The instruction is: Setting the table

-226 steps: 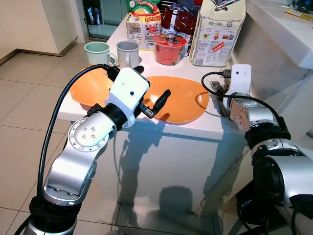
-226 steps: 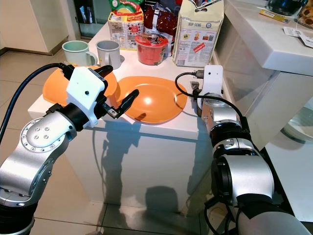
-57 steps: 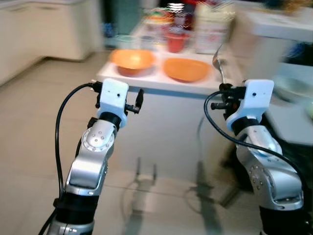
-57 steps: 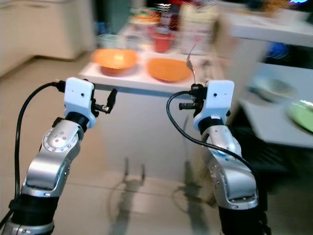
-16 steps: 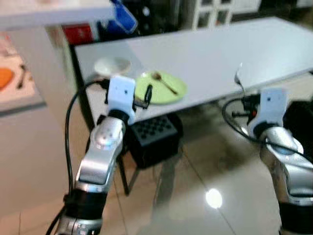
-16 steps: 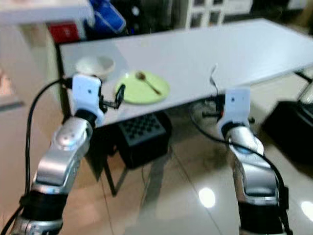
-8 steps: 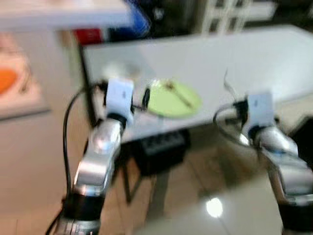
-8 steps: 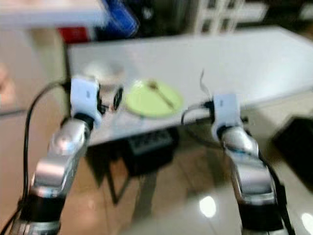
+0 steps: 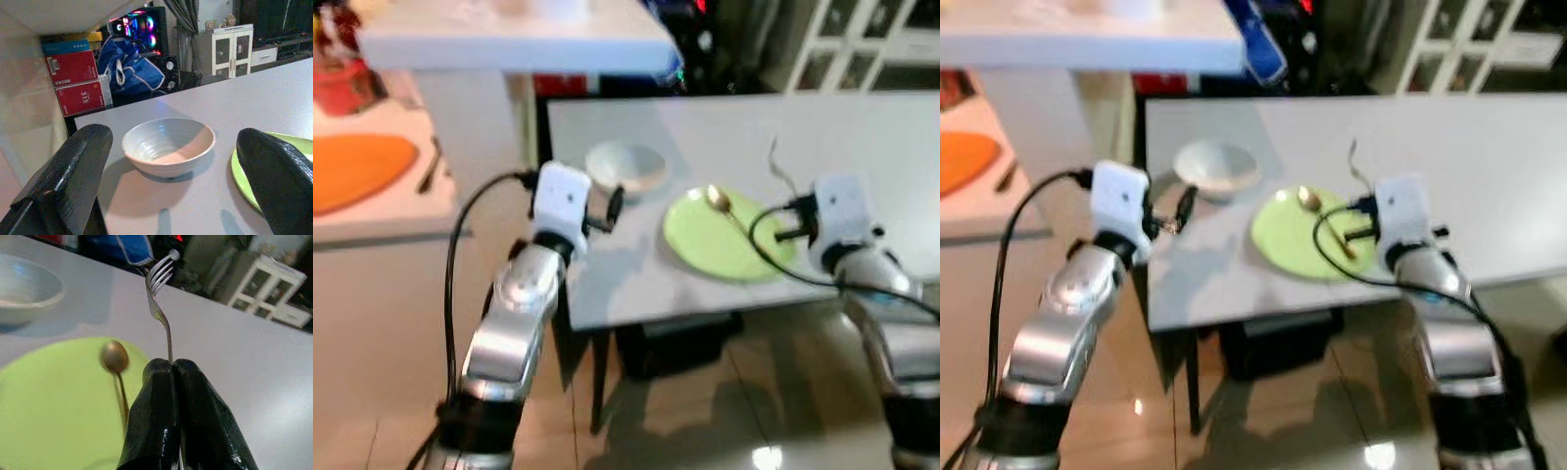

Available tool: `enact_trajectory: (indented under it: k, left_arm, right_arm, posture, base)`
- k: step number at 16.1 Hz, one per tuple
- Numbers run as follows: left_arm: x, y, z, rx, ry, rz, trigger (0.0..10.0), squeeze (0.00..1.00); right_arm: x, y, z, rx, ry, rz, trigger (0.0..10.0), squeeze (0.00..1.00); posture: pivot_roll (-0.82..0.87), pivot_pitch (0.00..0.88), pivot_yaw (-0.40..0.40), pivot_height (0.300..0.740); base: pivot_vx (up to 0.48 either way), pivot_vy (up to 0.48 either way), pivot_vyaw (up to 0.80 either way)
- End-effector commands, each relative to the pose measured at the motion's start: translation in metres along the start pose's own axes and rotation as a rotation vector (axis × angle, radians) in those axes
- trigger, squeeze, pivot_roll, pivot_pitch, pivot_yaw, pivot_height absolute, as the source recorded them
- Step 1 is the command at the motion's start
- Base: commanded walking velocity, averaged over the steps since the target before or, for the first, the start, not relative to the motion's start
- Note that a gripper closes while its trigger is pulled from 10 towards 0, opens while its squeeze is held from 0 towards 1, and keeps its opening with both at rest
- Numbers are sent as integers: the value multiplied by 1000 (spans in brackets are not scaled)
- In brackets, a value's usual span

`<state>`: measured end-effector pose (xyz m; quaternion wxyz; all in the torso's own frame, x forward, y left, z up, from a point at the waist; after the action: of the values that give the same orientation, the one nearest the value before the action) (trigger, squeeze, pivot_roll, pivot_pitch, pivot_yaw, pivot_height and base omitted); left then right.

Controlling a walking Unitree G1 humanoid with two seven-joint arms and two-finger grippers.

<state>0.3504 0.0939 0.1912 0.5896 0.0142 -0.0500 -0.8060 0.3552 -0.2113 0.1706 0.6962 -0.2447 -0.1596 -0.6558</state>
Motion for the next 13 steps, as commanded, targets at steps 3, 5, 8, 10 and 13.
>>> enact_trajectory:
  k: [3, 5, 8, 10, 13]
  left_arm:
    - [20, -12, -5, -42, 30, -152, 10000, 0]
    - [26, -15, -6, -50, 31, -195, 10000, 0]
    - [26, -15, -6, -50, 31, -195, 10000, 0]
    - [26, -15, -6, -50, 31, -195, 10000, 0]
    - [26, -15, -6, -50, 31, -195, 10000, 0]
  right_arm:
    - [4, 6, 0, 16, -61, 62, 10000, 0]
    - [7, 7, -2, 11, -66, 63, 10000, 0]
    - [7, 7, -2, 11, -66, 63, 10000, 0]
    - [7, 7, -2, 11, -66, 63, 10000, 0]
    - [7, 7, -2, 11, -66, 63, 10000, 0]
  posture:
    - [-12, 0, -80, 740]
    - [-11, 0, -81, 740]
    - [-11, 0, -81, 740]
    - [-11, 0, -81, 740]
    - [-11, 0, -81, 740]
  base:
    - [0, 0, 0]
    - [0, 0, 0]
    - [0, 0, 0]
    - [0, 0, 0]
    - [0, 0, 0]
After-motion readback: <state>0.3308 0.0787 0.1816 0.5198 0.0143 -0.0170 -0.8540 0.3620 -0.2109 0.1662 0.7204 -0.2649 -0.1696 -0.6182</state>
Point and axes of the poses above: a point about 5 cm out from each wrist's last joint towards the gripper, its own y axis pointing out of the wrist towards the gripper, its own z axis along the axis of the wrist's last joint, x = y × z, the point moved 5 cm from there along y, pointing out of the wrist towards the gripper, and after that the axes turned 14 degrees about -y, right-handed, at the moved point
